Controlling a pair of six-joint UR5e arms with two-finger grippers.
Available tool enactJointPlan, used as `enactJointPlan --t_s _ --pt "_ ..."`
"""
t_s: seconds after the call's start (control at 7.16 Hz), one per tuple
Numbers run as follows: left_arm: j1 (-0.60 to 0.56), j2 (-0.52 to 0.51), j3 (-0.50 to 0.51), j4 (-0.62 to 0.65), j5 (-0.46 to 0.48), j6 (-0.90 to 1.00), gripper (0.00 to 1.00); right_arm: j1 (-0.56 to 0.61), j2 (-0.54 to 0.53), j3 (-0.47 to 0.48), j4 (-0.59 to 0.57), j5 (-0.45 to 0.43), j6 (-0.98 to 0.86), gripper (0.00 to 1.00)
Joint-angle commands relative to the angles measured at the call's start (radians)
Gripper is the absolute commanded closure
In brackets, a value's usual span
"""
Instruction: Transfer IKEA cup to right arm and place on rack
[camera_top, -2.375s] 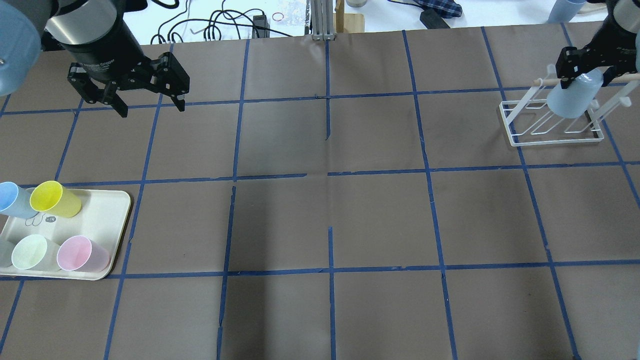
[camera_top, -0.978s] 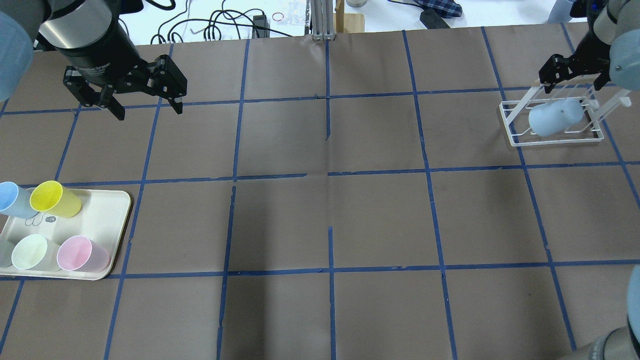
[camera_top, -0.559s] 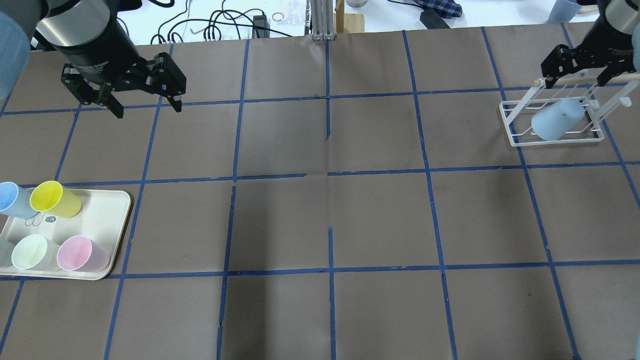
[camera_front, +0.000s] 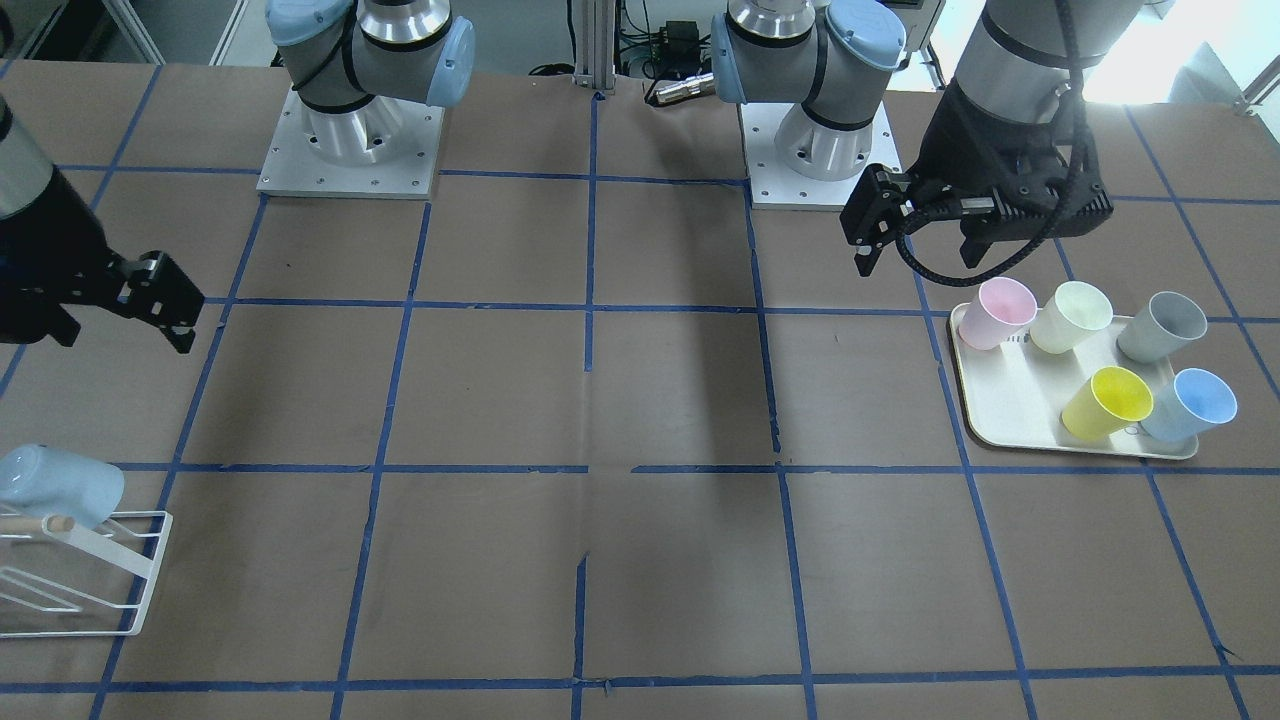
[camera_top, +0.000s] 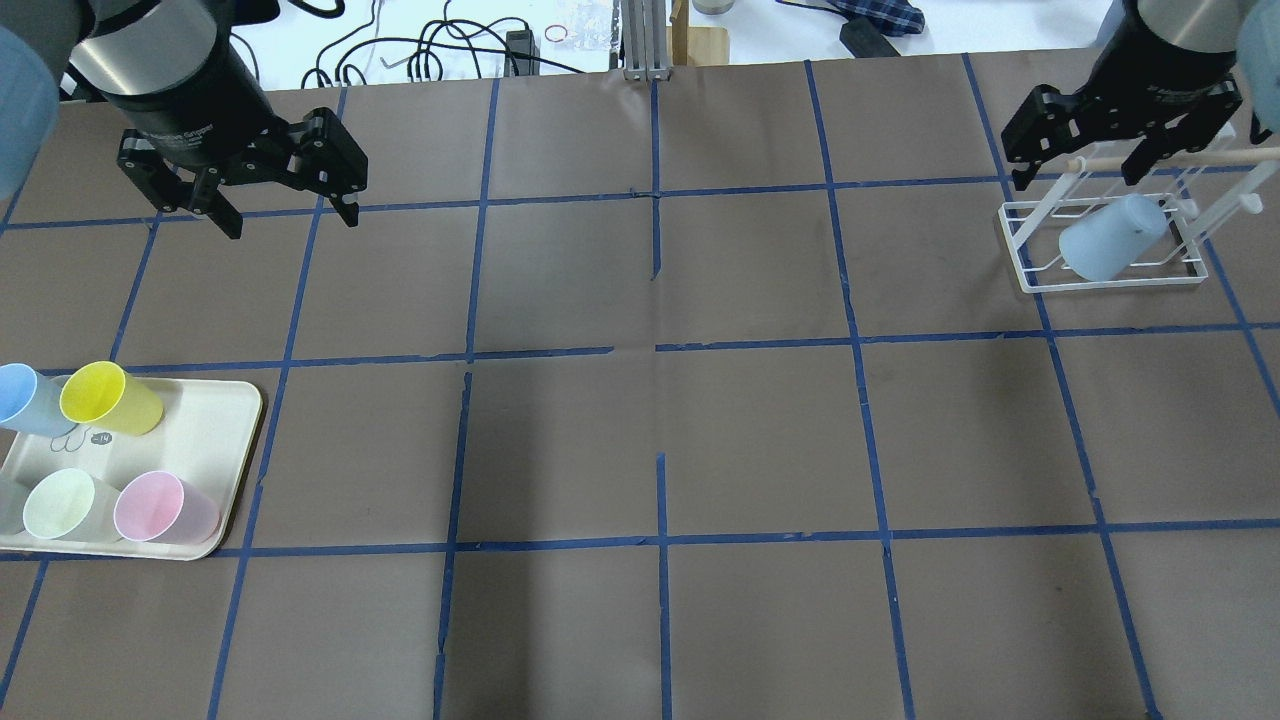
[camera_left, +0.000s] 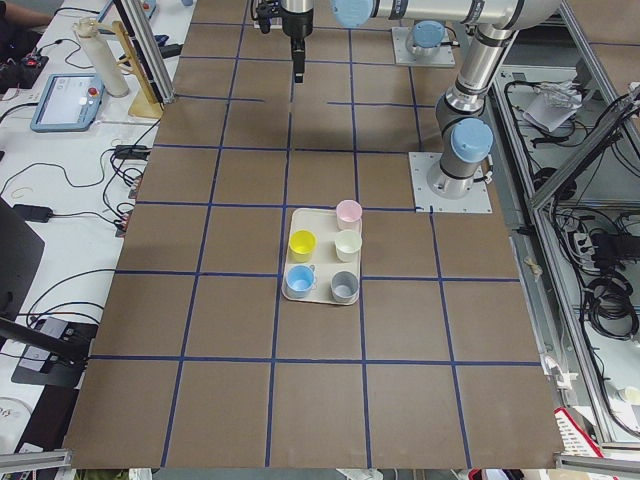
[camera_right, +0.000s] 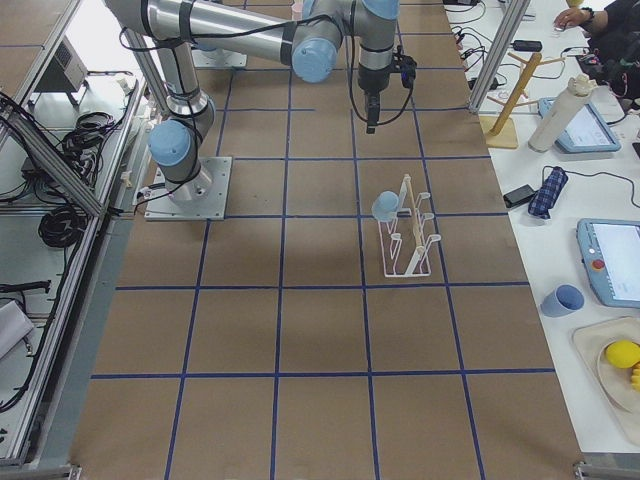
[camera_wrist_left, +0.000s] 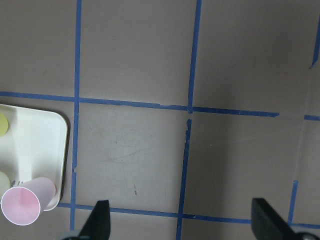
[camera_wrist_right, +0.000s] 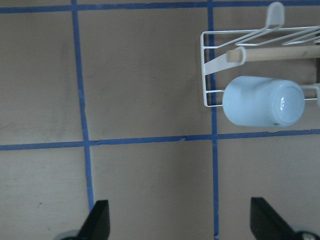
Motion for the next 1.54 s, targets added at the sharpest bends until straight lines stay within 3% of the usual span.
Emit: enactJointPlan --t_s 0.0,0.14,0.42,1.4 --pt "0.001 0.0 0.0 0.001 -0.006 0.0 0.0 0.146 -0.03 -0.004 0.105 0.001 0.134 0.0" --pt "0.001 -0.002 0.001 0.001 -0.006 0.0 0.0 0.161 -0.05 -0.006 0.108 0.004 0.139 0.0" --pt "0.002 -0.003 0.0 0.001 -0.006 0.0 0.0 0.171 -0.084 -0.009 0.139 0.094 0.136 0.0" --pt "0.004 -0.008 0.0 0.012 -0.004 0.002 0.0 0.173 -0.044 -0.047 0.179 0.061 0.14 0.0"
